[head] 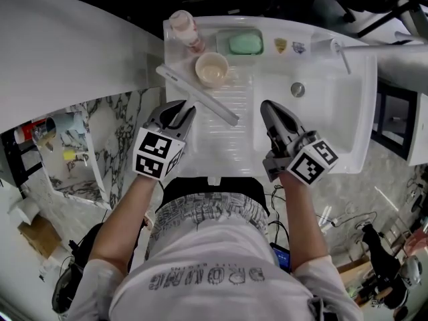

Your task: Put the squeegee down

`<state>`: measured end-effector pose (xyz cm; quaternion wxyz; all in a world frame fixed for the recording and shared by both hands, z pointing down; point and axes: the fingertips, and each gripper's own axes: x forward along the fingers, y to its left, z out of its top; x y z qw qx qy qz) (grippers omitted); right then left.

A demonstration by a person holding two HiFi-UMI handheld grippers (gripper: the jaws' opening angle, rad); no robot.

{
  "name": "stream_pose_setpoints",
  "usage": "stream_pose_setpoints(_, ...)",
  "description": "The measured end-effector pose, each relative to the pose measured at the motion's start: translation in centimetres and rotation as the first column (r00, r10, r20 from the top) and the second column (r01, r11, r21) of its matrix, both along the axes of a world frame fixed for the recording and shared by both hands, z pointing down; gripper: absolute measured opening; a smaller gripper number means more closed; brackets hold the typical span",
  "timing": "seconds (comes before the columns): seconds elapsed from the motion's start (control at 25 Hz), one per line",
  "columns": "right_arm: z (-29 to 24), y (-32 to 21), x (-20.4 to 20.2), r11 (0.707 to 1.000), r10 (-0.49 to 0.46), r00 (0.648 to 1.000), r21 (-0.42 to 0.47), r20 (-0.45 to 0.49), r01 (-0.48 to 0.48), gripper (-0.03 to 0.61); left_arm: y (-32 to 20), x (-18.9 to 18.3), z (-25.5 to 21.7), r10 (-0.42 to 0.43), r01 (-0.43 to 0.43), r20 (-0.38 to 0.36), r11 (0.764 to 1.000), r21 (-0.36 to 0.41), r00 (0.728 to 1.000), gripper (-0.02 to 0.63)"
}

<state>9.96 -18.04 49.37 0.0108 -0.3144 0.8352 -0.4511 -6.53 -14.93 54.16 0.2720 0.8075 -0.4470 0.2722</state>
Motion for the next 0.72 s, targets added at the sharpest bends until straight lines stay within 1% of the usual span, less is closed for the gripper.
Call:
stream_pose_setpoints(0.16,0.6,-0.1,0.1,1.000,-0.013,1.000,-0.010,0.005,0.013,0.008,0.1,0.3,1.0,0.003,-0.001,0.034,0.999,-0.036,0.999,0.097)
stream_pose_setpoints(0.4,1.2,-0.3,0.2,0.999,-0.028,1.000,-0.023,0.015,0.028,0.008,0.2,0.7,2.4,0.029,-0.021,0.109,0.997,-0.076,0.994,0.097)
stream_pose_setpoints(0.72,2.1,-0.3,0.6,0.999,-0.037,0.999,-0.038,0.023,0.038,0.008,0.4,0.8,3.7,0.024,-0.006,0.160,0.993,-0.114,0.987,0.097)
